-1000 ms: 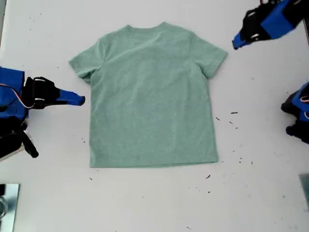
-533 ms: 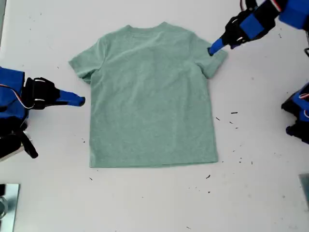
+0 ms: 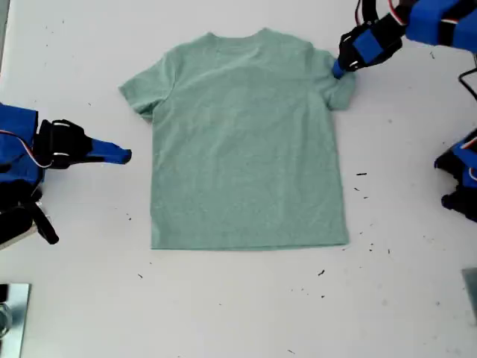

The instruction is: Fold t shirt

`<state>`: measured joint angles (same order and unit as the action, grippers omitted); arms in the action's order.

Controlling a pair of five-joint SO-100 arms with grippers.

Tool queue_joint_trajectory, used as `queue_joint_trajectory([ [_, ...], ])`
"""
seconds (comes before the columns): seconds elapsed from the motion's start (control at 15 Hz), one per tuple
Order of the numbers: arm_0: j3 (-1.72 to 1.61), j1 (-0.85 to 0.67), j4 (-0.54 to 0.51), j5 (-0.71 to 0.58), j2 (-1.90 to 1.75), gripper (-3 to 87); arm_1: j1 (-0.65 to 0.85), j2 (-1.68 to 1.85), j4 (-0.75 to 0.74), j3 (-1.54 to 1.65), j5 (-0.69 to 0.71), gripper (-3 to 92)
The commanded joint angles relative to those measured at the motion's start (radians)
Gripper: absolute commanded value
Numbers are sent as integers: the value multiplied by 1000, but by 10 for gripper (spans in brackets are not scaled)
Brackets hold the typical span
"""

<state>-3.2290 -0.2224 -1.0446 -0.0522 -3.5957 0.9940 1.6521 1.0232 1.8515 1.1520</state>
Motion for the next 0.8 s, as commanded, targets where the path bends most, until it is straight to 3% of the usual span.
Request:
queue_joint_trajectory([
  [0.0,-5,9,2,2,-9,-1,-18,149,339,-160,34,-11],
  [0.2,-5,-15,3,-8,-9,-1,-60,158,385,-285,-29,-15],
  [0.33,-5,-14,3,-5,-9,-1,-179,63,468,-598,-161,-15],
  [0.53,-5,-12,3,-3,-9,-1,-394,-144,245,-807,-333,-15],
  [0.73,-5,-3,3,-2,-9,-1,-468,-410,46,-839,-400,11],
])
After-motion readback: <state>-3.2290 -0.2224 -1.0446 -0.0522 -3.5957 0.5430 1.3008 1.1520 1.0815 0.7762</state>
